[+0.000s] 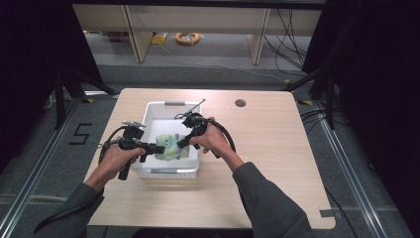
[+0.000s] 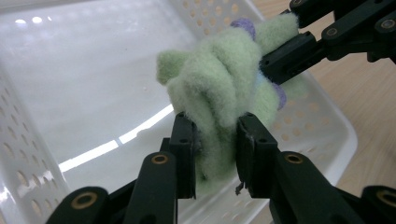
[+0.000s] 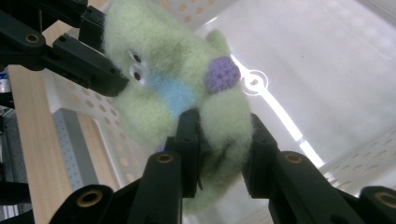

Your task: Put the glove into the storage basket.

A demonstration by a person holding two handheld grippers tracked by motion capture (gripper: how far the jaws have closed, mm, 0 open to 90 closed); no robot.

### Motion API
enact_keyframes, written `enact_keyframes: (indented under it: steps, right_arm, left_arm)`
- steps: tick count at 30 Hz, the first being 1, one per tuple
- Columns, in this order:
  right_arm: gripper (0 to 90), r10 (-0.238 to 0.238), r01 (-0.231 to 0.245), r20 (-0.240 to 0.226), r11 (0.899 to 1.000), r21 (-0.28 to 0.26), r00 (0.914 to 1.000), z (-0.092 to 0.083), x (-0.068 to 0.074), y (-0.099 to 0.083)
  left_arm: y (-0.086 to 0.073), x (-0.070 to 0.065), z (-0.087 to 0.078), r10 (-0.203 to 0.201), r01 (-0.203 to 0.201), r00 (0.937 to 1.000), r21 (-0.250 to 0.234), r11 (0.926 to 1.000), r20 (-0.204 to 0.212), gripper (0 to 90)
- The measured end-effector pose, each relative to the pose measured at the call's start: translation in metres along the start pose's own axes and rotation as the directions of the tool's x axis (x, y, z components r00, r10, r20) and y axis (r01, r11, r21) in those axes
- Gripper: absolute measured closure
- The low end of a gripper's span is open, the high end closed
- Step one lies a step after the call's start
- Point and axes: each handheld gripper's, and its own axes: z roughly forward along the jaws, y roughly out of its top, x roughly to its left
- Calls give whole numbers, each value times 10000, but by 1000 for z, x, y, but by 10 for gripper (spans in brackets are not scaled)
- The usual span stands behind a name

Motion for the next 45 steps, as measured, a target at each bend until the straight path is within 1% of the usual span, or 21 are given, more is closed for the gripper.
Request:
enact_keyframes:
  steps: [3, 4, 5, 6, 7, 8, 13, 14, 18, 20, 25, 29, 30, 31, 32, 35, 38, 39, 41, 42, 45]
  right_arm:
    - [721, 142, -138, -272, 9998, 143, 9995, 4, -1, 1]
    - [721, -34, 36, -211, 9999, 94, 9998, 6, -4, 1]
    - [720, 14, -15, 85, 9999, 112, 10000, 6, -3, 2]
    - [719, 188, -188, 27, 9996, 202, 9998, 7, -2, 2]
    - [719, 121, -119, -85, 9998, 163, 9999, 9, -4, 2]
    - [718, 150, -152, 140, 9997, 204, 9998, 9, -3, 2]
    - [717, 138, -151, 337, 9992, 378, 9993, 15, -3, 3]
    - [717, 97, -111, 331, 9990, 422, 9994, 16, -3, 4]
    - [716, 156, -172, 361, 9989, 442, 9992, 18, -4, 4]
    - [714, 255, -271, 373, 9986, 446, 9990, 18, -3, 4]
    - [709, 333, -363, 521, 9976, 583, 9981, 21, -4, 4]
    - [708, 369, -397, 465, 9973, 617, 9982, 24, -7, 4]
    - [707, 526, -560, 505, 9961, 684, 9973, 24, -6, 4]
    - [705, 504, -539, 520, 9961, 699, 9974, 25, -6, 4]
    - [704, 363, -405, 579, 9966, 723, 9977, 25, -6, 4]
    - [699, 389, -432, 589, 9963, 745, 9975, 27, -6, 4]
    - [693, 556, -605, 585, 9944, 868, 9967, 31, -6, 3]
    - [684, 498, -559, 662, 9940, 939, 9966, 33, -6, 3]
    - [667, 425, -517, 917, 9936, 1005, 9949, 34, -4, 4]
    - [658, 175, -285, 992, 9935, 1106, 9949, 35, -4, 4]
    - [627, 87, -251, 1256, 9913, 1295, 9920, 36, -1, 4]
  left_arm:
    - [0, 3, 3, -56, 56, 10000, 147, 9999, -39, 699]
    - [0, 4, 4, -86, 87, 9999, 180, 9998, -52, 698]
    - [0, 6, 5, -66, 67, 9999, 226, 9997, -80, 698]
    - [0, 7, 6, -111, 113, 9999, 193, 9997, -100, 698]
    - [0, 7, 7, -178, 180, 9997, 130, 9998, -147, 697]
    - [0, 8, 7, -183, 186, 9997, 203, 9996, -130, 697]
    - [-2, 9, 12, -190, 203, 9993, 397, 9990, -323, 695]
    - [-1, 10, 11, -168, 189, 9992, 569, 9982, -363, 695]
    - [0, 11, 12, -242, 264, 9991, 623, 9977, -357, 694]
    - [1, 13, 11, 50, -17, 9993, 848, 9964, -383, 693]
    - [2, 13, 14, 13, 31, 9991, 1017, 9948, -430, 688]
    - [2, 13, 17, -36, 93, 9986, 1074, 9942, -536, 687]
    - [3, 13, 17, -20, 81, 9985, 1126, 9936, -542, 687]
    - [2, 12, 18, -152, 207, 9984, 1025, 9945, -543, 687]
    - [2, 11, 18, -101, 165, 9981, 1054, 9943, -613, 687]
    - [3, 12, 18, 66, 11, 9979, 1186, 9929, -646, 704]
    - [2, 12, 21, -95, 171, 9975, 1099, 9938, -698, 703]
    - [1, 14, 21, 33, 56, 9977, 1299, 9915, -678, 702]
    - [0, 13, 24, -89, 185, 9967, 1196, 9926, -807, 692]
    - [0, 14, 24, 63, 52, 9964, 1351, 9908, -847, 685]
    - [1, 14, 24, 71, 72, 9952, 1467, 9892, -971, 634]
